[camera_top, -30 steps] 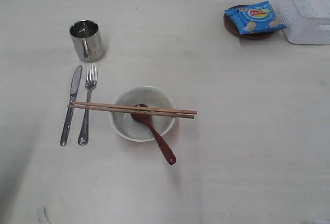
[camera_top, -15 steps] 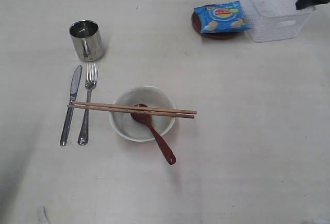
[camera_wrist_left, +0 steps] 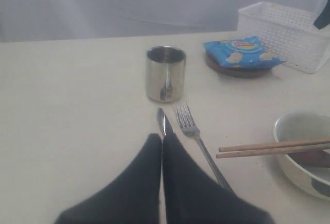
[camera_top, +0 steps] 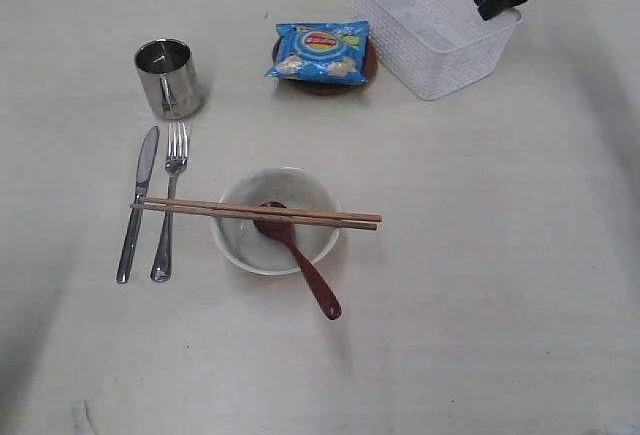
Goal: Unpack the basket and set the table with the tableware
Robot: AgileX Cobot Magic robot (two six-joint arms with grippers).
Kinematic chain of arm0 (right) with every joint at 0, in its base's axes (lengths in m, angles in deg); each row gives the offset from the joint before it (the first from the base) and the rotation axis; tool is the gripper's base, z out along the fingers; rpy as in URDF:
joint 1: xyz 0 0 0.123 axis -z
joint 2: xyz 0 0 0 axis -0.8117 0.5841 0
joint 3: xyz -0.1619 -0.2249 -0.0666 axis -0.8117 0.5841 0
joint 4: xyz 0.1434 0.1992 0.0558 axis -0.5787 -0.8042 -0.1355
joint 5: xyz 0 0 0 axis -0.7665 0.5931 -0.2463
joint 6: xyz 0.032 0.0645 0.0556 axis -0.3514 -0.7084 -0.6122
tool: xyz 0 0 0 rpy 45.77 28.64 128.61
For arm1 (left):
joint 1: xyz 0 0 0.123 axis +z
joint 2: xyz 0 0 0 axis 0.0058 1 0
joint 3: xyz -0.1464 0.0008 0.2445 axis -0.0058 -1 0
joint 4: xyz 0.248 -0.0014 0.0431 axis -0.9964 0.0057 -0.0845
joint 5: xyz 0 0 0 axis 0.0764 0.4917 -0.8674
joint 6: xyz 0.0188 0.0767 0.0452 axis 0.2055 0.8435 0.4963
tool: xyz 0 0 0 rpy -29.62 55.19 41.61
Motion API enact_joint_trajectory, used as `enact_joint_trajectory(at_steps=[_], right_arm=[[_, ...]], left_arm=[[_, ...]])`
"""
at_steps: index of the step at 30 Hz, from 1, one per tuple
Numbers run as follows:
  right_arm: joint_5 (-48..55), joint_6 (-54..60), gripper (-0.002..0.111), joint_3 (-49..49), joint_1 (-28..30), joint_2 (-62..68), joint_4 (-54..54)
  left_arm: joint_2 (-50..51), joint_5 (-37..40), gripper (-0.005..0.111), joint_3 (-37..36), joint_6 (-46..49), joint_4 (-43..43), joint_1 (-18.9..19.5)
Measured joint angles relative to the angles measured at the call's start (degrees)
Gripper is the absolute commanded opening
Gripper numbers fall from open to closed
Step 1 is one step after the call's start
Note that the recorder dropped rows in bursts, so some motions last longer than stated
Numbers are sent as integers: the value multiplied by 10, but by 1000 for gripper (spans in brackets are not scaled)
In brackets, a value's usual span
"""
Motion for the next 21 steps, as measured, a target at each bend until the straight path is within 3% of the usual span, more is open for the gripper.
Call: enact_joint_trajectory(at_steps=[11, 21], right_arm=[[4, -21, -1, 61, -58, -40, 39], [13, -162, -1, 83, -62, -74, 132]], left_arm=[[0, 0, 0, 0, 0, 0, 0], [0, 0, 0, 0, 0, 0, 0]])
